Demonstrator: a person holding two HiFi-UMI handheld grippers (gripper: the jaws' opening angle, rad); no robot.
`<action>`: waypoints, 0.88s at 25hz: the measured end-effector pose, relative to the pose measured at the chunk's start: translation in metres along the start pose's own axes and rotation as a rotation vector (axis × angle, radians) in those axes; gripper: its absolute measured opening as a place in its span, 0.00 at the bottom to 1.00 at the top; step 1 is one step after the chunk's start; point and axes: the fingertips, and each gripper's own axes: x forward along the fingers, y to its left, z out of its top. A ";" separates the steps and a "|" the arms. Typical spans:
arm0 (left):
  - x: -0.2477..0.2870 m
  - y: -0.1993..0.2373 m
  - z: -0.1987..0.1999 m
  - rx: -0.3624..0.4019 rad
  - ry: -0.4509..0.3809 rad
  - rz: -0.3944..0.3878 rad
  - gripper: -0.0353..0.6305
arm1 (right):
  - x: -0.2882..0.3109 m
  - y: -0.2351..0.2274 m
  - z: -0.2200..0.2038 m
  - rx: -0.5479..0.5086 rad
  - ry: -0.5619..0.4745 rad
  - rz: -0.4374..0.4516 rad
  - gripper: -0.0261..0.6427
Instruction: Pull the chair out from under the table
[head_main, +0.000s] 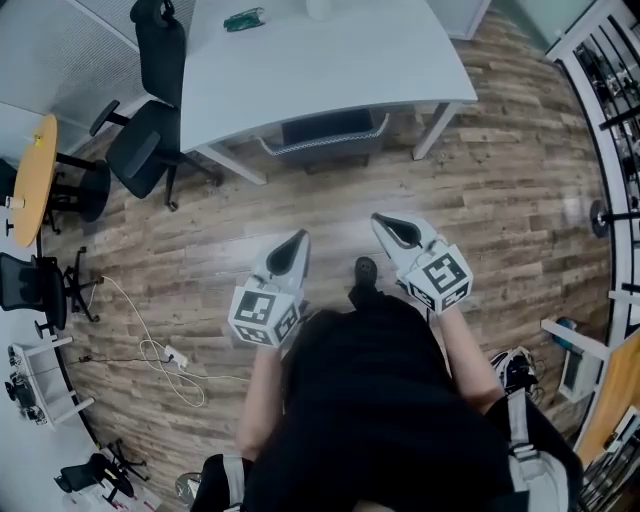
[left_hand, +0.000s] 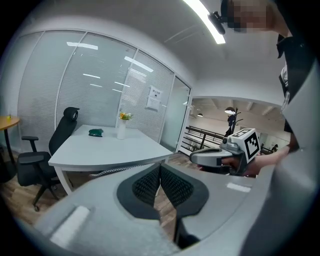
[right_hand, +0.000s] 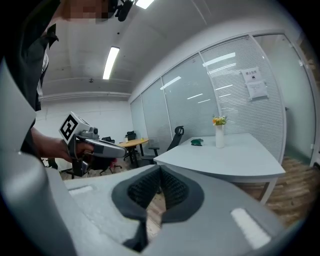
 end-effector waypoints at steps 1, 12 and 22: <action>0.004 -0.002 0.001 0.008 0.007 0.001 0.07 | 0.000 -0.005 -0.001 0.004 0.002 0.001 0.04; 0.013 0.000 0.012 0.051 -0.001 0.038 0.07 | 0.006 -0.031 0.000 -0.034 0.024 0.007 0.04; 0.038 0.009 0.022 0.001 0.030 -0.069 0.07 | 0.028 -0.046 -0.003 -0.116 0.117 0.001 0.04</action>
